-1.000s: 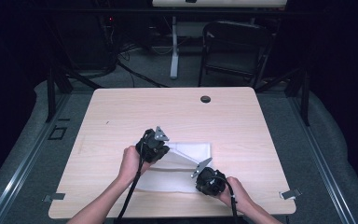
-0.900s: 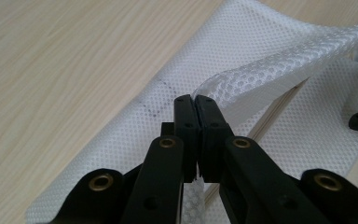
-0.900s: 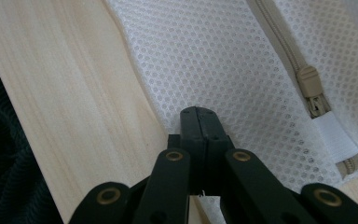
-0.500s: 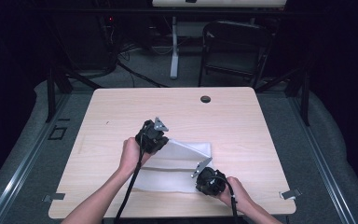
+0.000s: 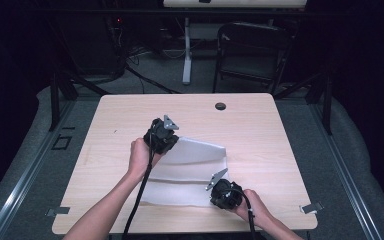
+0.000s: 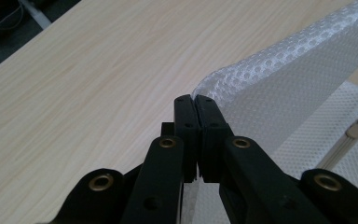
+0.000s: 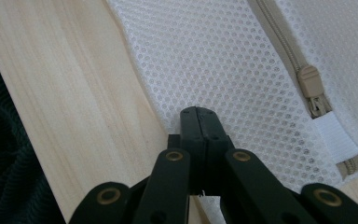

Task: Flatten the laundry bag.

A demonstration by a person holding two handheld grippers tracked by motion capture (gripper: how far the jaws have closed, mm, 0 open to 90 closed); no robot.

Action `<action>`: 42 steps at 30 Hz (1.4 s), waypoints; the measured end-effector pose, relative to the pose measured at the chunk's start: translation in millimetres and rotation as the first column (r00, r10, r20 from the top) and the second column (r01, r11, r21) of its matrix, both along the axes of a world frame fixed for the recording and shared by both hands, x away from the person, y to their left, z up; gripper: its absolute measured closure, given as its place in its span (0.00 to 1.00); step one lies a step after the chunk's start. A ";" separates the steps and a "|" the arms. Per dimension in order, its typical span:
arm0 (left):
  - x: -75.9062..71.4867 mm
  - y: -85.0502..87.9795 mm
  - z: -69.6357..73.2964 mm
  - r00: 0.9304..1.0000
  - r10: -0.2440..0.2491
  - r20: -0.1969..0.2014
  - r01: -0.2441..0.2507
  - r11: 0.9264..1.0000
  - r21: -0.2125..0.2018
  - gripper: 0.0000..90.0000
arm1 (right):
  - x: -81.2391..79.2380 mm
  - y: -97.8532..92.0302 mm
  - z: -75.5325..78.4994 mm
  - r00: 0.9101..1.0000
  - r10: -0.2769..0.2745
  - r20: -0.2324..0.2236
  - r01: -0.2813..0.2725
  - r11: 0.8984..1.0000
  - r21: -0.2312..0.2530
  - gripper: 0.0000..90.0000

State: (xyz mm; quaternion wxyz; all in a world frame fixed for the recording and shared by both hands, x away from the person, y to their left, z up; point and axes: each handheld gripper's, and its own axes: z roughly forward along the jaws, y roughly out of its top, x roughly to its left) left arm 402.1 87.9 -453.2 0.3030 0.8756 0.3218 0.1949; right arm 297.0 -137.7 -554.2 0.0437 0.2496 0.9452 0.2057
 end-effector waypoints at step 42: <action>67.4 4.0 3.7 0.982 0.183 0.038 -0.184 0.983 0.028 0.98 | -3.4 -9.1 -0.1 0.990 0.010 -0.140 -0.004 0.999 0.043 1.00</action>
